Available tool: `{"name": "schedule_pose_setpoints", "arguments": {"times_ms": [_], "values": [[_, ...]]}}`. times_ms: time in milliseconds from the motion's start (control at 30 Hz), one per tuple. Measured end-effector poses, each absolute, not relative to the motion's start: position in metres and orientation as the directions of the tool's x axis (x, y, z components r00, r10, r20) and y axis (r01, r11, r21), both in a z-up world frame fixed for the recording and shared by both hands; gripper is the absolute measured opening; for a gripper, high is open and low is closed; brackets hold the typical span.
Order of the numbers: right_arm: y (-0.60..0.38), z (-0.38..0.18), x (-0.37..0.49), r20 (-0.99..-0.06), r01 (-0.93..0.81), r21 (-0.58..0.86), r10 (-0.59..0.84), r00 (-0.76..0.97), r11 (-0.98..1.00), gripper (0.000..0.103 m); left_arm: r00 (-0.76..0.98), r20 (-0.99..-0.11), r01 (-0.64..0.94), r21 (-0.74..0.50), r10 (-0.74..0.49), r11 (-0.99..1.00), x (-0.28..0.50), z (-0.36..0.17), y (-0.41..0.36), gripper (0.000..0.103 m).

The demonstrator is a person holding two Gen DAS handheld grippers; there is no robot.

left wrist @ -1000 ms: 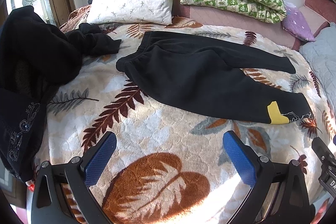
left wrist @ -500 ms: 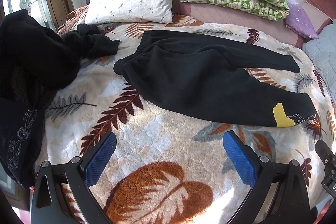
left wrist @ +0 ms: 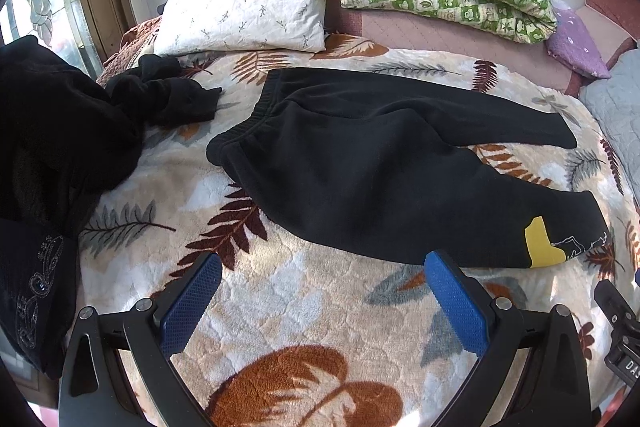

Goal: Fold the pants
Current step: 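Move both tools toward the waistband of the black pants, then grasp the black pants at the waistband with both grippers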

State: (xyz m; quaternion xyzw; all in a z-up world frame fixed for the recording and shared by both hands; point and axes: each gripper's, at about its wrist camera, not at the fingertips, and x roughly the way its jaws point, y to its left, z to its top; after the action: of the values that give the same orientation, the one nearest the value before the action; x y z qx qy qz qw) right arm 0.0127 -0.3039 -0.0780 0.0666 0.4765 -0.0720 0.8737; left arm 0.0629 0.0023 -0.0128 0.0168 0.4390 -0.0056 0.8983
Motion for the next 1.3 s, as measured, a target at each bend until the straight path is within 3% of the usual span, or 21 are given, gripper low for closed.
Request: {"name": "schedule_pose_setpoints", "arguments": {"times_ms": [967,1133,1300], "values": [[-0.303,-0.076,0.013,-0.842,0.178,0.066,-0.041,0.538,0.982,0.103,0.583,-0.813,0.04,0.015,-0.011,0.999,0.054,-0.014,0.001,0.102],[-0.332,-0.07,0.039,-0.85,0.168,0.17,0.058,0.524,0.971,0.103,0.52,-0.853,0.126,0.022,-0.047,0.992,0.113,0.009,0.009,0.102],[-0.406,-0.065,0.112,-0.86,0.24,0.209,0.061,0.506,0.948,0.103,0.445,-0.895,0.166,0.063,-0.017,0.984,0.215,0.028,0.031,0.102]]}}
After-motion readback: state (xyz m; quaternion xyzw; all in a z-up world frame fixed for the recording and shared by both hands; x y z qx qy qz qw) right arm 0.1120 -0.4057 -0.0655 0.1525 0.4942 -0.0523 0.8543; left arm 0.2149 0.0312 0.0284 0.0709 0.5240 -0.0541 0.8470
